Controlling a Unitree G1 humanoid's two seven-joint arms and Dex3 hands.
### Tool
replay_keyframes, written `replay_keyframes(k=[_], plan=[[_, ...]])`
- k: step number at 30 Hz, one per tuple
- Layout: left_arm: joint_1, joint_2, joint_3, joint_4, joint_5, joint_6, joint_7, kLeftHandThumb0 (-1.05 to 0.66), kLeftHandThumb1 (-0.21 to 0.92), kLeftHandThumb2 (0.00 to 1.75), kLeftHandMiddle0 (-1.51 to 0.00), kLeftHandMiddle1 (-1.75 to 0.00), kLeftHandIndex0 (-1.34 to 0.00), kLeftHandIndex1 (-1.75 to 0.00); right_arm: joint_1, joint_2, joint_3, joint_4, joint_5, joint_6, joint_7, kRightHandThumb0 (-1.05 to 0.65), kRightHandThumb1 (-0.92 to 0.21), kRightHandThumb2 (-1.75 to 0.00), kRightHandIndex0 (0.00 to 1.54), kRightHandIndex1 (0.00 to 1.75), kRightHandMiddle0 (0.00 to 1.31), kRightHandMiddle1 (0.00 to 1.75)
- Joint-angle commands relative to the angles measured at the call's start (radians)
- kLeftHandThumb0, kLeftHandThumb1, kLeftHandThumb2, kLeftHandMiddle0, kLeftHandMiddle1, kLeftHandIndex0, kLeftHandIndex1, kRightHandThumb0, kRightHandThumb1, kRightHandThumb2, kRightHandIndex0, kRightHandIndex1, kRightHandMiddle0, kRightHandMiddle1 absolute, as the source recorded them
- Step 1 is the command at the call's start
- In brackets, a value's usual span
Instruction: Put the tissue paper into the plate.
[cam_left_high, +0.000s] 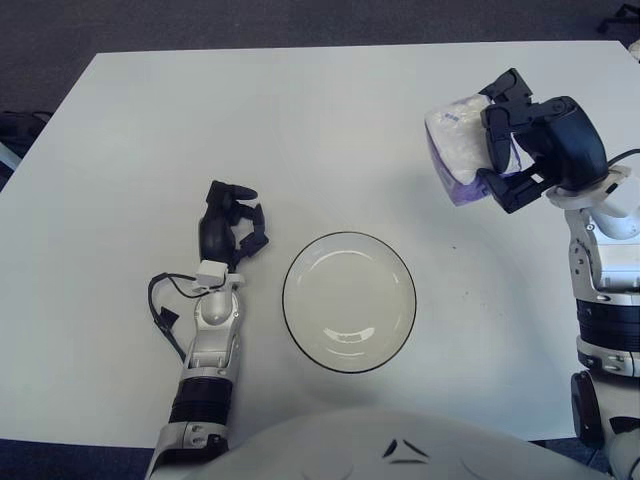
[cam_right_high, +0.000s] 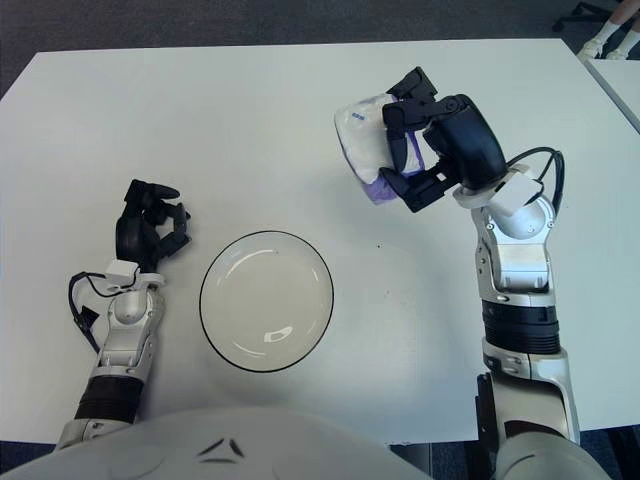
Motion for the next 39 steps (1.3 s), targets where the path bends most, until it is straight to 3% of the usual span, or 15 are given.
replay_keyframes(k=[1,29,30,31,32,33,39], plan=[[0.093,-0.011,-0.006,0.143,0.028,0.047,0.009,-0.4,0.6,0.97,-0.56,-1.75,-0.39,-1.75,-0.015,0.002,-0.016,0.008,0.015,-0.026,0.006,-0.15,-0.1,-1.63,1.51,1.75,1.29,1.75],[0.101,-0.015,-0.005,0.128,0.019,0.129,0.01,-0.39,0.65,0.91,-0.47,-1.7,-0.36,-1.75,-0.027,-0.001,-0.026,0.015,0.023,-0.022,0.017,-0.15,-0.1,-1.63,1.51,1.75,1.29,1.75],[0.101,-0.015,-0.006,0.128,0.022,0.132,0.013,-0.39,0.65,0.9,-0.46,-1.69,-0.36,-1.75,-0.081,0.048,0.158,-0.002,-0.087,-0.023,0.084,-0.15,-0.1,-1.63,1.51,1.75,1.29,1.75],[0.102,-0.015,-0.006,0.127,0.024,0.133,0.014,-0.39,0.66,0.89,-0.46,-1.68,-0.35,-1.75,-0.122,0.084,0.296,-0.015,-0.17,-0.023,0.134,-0.15,-0.12,-1.62,1.47,1.75,1.25,1.75],[0.102,-0.015,-0.007,0.126,0.026,0.136,0.015,-0.38,0.66,0.89,-0.46,-1.67,-0.35,-1.75,-0.148,0.104,0.393,-0.031,-0.218,-0.008,0.177,-0.14,-0.15,-1.59,1.41,1.75,1.18,1.75],[0.102,-0.014,-0.007,0.125,0.027,0.138,0.016,-0.38,0.67,0.88,-0.46,-1.65,-0.34,-1.75,-0.162,0.113,0.443,-0.04,-0.24,0.004,0.2,-0.13,-0.17,-1.57,1.37,1.75,1.14,1.75],[0.096,-0.01,-0.008,0.125,0.029,0.152,0.013,-0.38,0.69,0.85,-0.48,-1.62,-0.33,-1.75,-0.178,0.118,0.489,-0.029,-0.219,0.038,0.255,-0.09,-0.19,-1.54,1.31,1.75,1.07,1.75]])
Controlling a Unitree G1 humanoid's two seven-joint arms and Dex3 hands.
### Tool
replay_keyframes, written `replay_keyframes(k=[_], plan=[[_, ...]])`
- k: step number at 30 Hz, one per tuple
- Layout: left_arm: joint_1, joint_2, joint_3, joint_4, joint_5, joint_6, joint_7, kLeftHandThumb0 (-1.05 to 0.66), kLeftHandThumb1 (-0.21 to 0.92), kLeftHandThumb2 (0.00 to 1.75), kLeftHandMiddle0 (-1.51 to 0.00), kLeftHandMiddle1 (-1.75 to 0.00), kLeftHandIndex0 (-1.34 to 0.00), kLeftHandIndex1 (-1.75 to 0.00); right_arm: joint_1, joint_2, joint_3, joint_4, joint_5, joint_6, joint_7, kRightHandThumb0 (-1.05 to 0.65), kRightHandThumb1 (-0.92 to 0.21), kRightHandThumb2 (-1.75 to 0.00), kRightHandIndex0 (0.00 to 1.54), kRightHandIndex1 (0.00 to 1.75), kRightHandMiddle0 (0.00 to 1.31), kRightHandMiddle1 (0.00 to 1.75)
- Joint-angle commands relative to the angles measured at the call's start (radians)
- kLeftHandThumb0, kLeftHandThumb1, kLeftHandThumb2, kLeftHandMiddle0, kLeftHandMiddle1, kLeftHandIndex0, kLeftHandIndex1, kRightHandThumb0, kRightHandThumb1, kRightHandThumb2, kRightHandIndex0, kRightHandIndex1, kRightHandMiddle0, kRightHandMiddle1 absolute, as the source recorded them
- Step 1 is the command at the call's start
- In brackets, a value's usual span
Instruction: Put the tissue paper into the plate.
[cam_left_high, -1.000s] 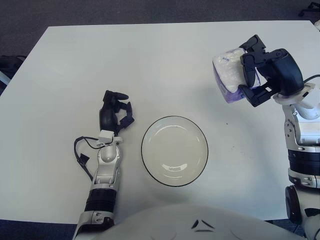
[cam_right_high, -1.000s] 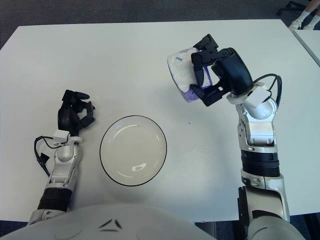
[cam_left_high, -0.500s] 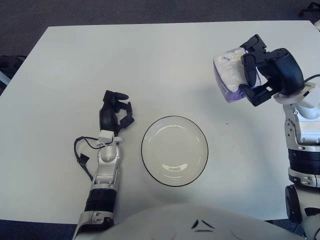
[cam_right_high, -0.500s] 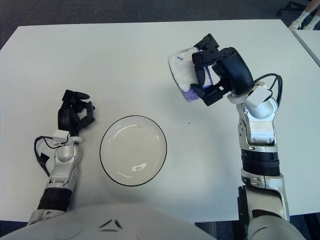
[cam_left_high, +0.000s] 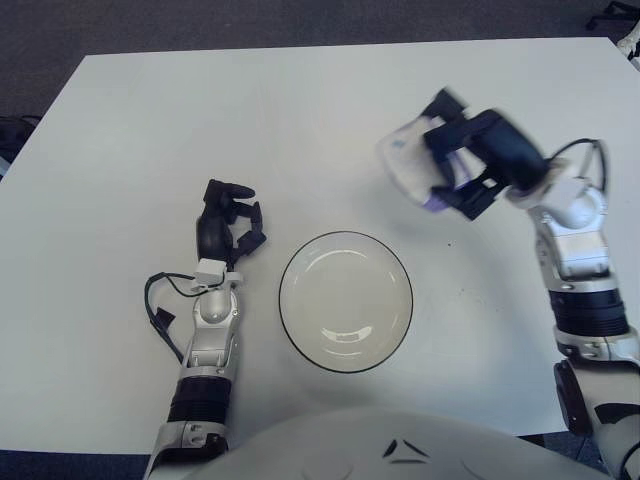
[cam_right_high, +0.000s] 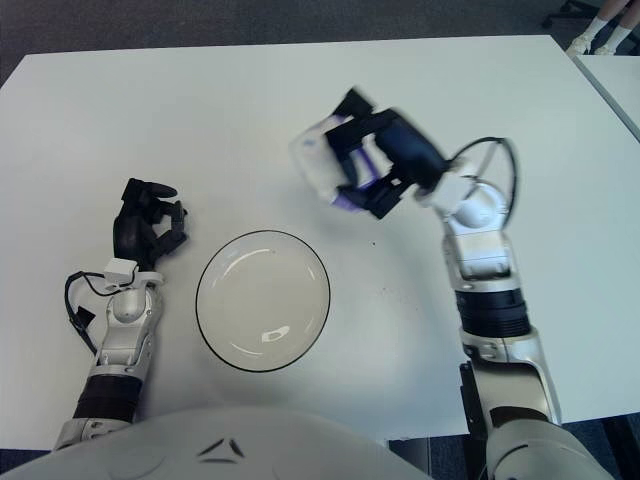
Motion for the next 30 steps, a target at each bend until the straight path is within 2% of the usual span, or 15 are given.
replay_keyframes(k=[1,10,18,21,30], plan=[[0.106,-0.012,-0.008,0.14,0.021,0.076,0.002,-0.38,0.69,0.85,-0.48,-1.61,-0.33,-1.75,-0.083,0.039,0.202,-0.034,-0.06,0.004,0.132,-0.09,-0.19,-1.54,1.31,1.75,1.06,1.75],[0.106,-0.008,-0.011,0.152,0.014,0.048,-0.012,-0.38,0.69,0.85,-0.55,-1.6,-0.33,-1.75,-0.138,0.025,0.255,0.042,-0.115,-0.082,0.212,-0.1,-0.18,-1.54,1.31,1.75,1.05,1.75],[0.118,-0.018,-0.024,0.121,0.035,0.029,0.007,-0.38,0.69,0.85,-0.56,-1.61,-0.33,-1.75,-0.141,0.047,0.289,0.112,-0.195,-0.165,0.18,-0.1,-0.17,-1.54,1.33,1.75,1.09,1.75],[0.123,-0.015,-0.033,0.107,0.058,0.027,0.019,-0.38,0.7,0.84,-0.54,-1.62,-0.33,-1.75,-0.122,0.053,0.298,0.127,-0.218,-0.175,0.162,-0.11,-0.16,-1.54,1.33,1.75,1.11,1.75],[0.141,-0.021,-0.052,0.046,0.095,0.076,0.036,-0.38,0.7,0.83,-0.51,-1.68,-0.32,-1.75,-0.115,0.039,0.321,0.133,-0.213,-0.133,0.19,-0.12,-0.17,-1.53,1.35,1.75,1.12,1.75]])
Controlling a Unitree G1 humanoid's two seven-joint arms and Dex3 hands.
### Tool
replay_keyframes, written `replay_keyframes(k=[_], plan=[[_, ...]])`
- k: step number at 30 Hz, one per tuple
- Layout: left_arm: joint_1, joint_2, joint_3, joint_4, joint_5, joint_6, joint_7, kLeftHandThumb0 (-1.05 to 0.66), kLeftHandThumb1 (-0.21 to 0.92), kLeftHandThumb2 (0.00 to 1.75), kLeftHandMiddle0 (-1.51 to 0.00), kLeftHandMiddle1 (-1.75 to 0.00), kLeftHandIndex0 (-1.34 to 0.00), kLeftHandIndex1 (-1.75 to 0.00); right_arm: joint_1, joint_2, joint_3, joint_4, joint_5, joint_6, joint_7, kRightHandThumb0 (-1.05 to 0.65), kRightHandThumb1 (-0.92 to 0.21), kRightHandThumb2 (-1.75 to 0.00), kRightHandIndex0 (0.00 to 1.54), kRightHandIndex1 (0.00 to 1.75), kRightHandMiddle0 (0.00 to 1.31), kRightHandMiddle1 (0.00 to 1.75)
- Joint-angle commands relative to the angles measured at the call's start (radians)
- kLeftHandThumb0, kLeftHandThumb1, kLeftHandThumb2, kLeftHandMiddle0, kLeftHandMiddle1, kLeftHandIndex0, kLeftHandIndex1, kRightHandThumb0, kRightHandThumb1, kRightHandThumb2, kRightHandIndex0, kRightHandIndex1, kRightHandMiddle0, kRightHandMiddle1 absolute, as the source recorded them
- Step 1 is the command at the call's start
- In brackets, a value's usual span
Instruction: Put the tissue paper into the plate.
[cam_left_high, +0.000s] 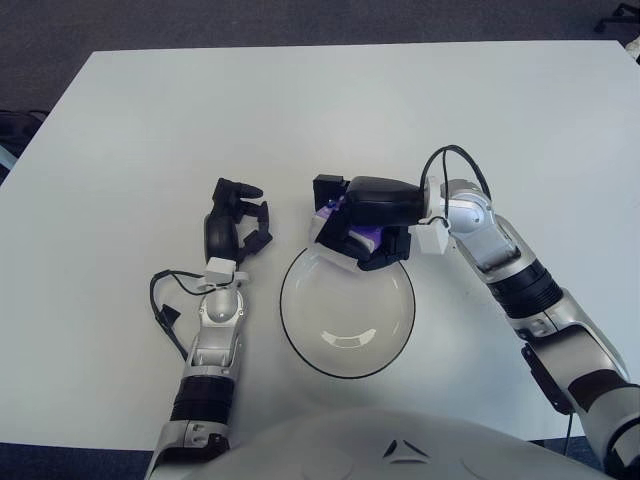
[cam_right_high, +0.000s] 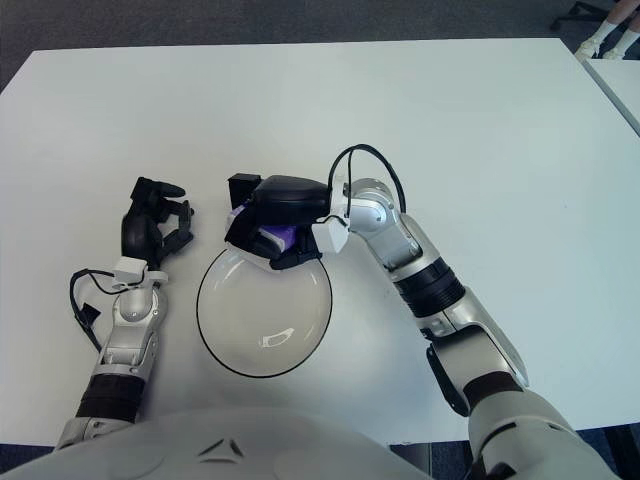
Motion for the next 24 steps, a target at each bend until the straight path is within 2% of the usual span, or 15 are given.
replay_keyframes(k=[1,7,13,16,24], plan=[[0.121,-0.019,-0.019,0.063,0.021,0.057,0.004,-0.38,0.7,0.83,-0.52,-1.69,-0.32,-1.75,0.016,-0.011,0.023,0.012,-0.013,0.026,0.029,-0.12,-0.17,-1.53,1.36,1.75,1.12,1.75],[0.125,-0.021,-0.007,0.075,0.004,0.048,-0.01,-0.38,0.69,0.84,-0.53,-1.73,-0.33,-1.75,0.019,-0.019,0.035,0.023,-0.012,0.031,0.042,-0.12,-0.18,-1.53,1.37,1.75,1.13,1.75],[0.121,-0.025,-0.002,0.09,-0.027,0.013,-0.031,-0.38,0.68,0.86,-0.55,-1.73,-0.34,-1.75,0.035,-0.028,0.044,0.052,-0.031,-0.028,0.029,-0.15,-0.18,-1.51,1.4,1.75,1.15,1.75],[0.122,-0.03,0.004,0.093,-0.052,-0.004,-0.043,-0.39,0.66,0.89,-0.57,-1.74,-0.35,-1.75,0.074,-0.053,0.038,0.046,-0.083,-0.106,-0.014,-0.18,-0.21,-1.49,1.41,1.75,1.14,1.75],[0.122,-0.03,0.005,0.094,-0.06,-0.013,-0.041,-0.39,0.64,0.92,-0.58,-1.74,-0.37,-1.75,0.11,-0.095,0.02,-0.01,-0.095,-0.142,-0.04,-0.18,-0.22,-1.49,1.38,1.75,1.08,1.75]])
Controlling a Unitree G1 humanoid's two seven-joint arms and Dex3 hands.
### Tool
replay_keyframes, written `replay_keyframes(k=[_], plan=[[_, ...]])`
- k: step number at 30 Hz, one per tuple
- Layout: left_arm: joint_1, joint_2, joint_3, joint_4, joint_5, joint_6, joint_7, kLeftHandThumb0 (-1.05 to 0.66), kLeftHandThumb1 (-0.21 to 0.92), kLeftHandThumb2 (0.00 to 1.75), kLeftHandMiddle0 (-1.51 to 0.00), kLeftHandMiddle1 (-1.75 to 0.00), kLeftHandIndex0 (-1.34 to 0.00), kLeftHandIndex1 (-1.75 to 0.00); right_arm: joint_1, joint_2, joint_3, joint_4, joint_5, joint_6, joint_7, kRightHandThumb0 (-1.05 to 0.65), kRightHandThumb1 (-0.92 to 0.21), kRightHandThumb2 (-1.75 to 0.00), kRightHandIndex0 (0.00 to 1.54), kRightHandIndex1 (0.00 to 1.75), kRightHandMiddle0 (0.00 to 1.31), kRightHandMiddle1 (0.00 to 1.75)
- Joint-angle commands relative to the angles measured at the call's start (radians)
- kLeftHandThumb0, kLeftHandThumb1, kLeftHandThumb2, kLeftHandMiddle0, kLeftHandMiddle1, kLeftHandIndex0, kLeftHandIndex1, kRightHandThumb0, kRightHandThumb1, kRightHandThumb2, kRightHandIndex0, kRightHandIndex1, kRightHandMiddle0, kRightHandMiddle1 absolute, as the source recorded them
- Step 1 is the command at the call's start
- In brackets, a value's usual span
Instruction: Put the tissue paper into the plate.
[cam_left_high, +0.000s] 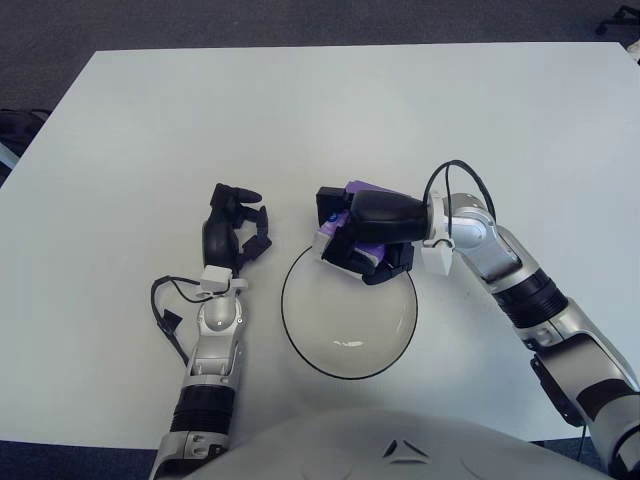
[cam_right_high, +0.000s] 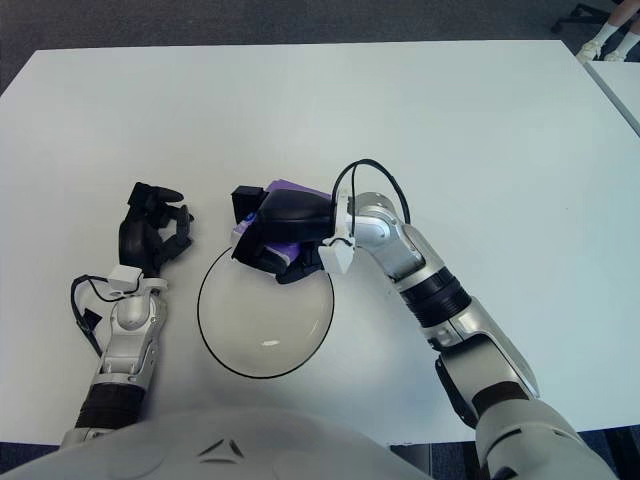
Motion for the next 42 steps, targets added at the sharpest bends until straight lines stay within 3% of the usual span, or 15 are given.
replay_keyframes(k=[1,9,17,27,42], plan=[[0.096,-0.015,-0.006,0.104,0.006,0.018,-0.006,-0.39,0.64,0.92,-0.58,-1.74,-0.37,-1.75,0.047,-0.043,0.001,-0.013,-0.025,-0.014,0.013,-0.18,-0.22,-1.49,1.38,1.75,1.08,1.75],[0.104,-0.011,-0.003,0.096,-0.003,0.013,-0.018,-0.39,0.64,0.92,-0.58,-1.74,-0.36,-1.75,0.078,-0.08,-0.036,-0.065,0.009,-0.1,-0.026,-0.17,-0.22,-1.52,1.36,1.75,1.07,1.75],[0.109,-0.012,0.001,0.086,-0.012,0.021,-0.028,-0.39,0.64,0.92,-0.58,-1.73,-0.37,-1.75,0.139,-0.129,-0.058,-0.17,0.094,-0.041,-0.003,-0.17,-0.21,-1.52,1.34,1.75,1.05,1.75],[0.118,-0.013,-0.003,0.073,0.001,0.022,-0.022,-0.39,0.63,0.93,-0.58,-1.74,-0.37,-1.75,0.154,-0.171,-0.054,-0.234,0.129,0.018,0.048,-0.14,-0.22,-1.5,1.31,1.75,1.03,1.75],[0.127,-0.018,-0.005,0.067,-0.006,0.016,-0.027,-0.39,0.63,0.93,-0.59,-1.74,-0.37,-1.75,0.197,-0.187,-0.068,-0.295,0.169,0.048,0.062,-0.13,-0.22,-1.5,1.31,1.75,1.03,1.75]])
